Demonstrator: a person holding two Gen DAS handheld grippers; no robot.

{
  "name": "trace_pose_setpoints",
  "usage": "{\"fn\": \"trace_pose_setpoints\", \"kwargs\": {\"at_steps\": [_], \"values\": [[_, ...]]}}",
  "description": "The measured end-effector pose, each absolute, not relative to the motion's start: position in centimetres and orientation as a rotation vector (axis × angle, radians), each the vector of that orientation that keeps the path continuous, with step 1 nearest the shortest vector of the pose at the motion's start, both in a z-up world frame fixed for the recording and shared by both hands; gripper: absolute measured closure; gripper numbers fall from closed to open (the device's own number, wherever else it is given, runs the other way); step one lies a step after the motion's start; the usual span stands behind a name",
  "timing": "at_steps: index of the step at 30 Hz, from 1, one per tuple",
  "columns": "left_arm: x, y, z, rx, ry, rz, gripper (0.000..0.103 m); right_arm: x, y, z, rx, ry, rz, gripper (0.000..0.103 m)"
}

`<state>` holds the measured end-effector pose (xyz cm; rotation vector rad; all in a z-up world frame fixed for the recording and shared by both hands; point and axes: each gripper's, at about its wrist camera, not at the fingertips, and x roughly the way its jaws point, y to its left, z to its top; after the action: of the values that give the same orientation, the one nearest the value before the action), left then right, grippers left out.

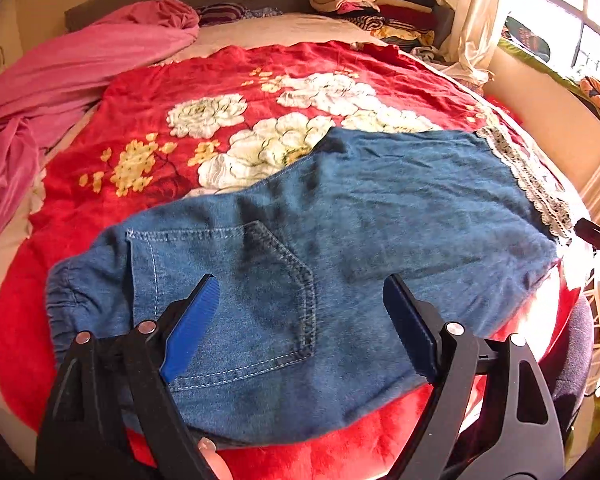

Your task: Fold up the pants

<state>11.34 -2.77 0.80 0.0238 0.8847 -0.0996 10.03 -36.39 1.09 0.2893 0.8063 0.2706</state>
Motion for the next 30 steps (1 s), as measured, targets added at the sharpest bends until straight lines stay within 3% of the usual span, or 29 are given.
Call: {"fn": "trace_pose_setpoints", "kwargs": {"at_steps": [10,28,30], "values": [[15.3,-11.1,5.5,0.249,0.771,-0.223,0.011,8.9,-39.9,0.4,0.344,0.809,0.185,0.019],[28.9,-23.9,1.3,0.371,0.925,-0.497,0.01,14.3,-39.4,-2.8,0.426,0.881,0.203,0.019],[30.6,-24.4,0.1,0.348,0.964,-0.528,0.01,14.2,-39.3,-2.7,0.431,0.871,0.232,0.031]]}}
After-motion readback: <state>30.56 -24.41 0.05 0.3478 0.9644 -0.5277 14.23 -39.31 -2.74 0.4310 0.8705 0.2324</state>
